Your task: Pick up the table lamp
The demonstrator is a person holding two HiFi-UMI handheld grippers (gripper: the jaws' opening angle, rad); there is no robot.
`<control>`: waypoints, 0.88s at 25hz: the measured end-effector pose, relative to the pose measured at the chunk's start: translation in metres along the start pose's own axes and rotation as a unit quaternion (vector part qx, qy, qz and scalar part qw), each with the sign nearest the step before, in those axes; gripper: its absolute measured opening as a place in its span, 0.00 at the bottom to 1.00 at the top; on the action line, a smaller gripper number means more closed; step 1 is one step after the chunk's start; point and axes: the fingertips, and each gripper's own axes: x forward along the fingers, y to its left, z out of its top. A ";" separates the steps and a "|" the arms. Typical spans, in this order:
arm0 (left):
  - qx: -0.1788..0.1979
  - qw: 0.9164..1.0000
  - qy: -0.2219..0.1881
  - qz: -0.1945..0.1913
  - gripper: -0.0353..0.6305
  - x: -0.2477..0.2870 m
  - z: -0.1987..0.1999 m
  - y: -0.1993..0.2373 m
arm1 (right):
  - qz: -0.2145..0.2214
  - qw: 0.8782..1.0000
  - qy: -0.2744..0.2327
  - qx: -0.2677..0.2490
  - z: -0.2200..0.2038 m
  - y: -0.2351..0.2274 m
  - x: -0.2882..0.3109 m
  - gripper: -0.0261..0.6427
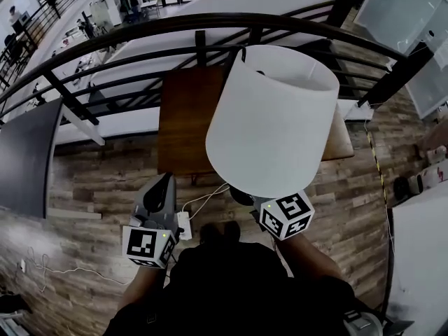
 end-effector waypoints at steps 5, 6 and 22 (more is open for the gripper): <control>0.055 0.998 0.002 0.020 0.06 0.004 0.007 0.002 | -0.026 0.999 -0.012 -0.022 0.013 -0.015 -0.019 0.23; 0.056 0.998 0.000 0.020 0.06 0.006 0.009 0.002 | -0.027 0.999 -0.013 -0.023 0.015 -0.017 -0.021 0.23; 0.042 0.999 -0.019 -0.002 0.06 0.024 0.028 -0.006 | -0.030 0.999 -0.015 -0.026 0.018 -0.010 -0.021 0.23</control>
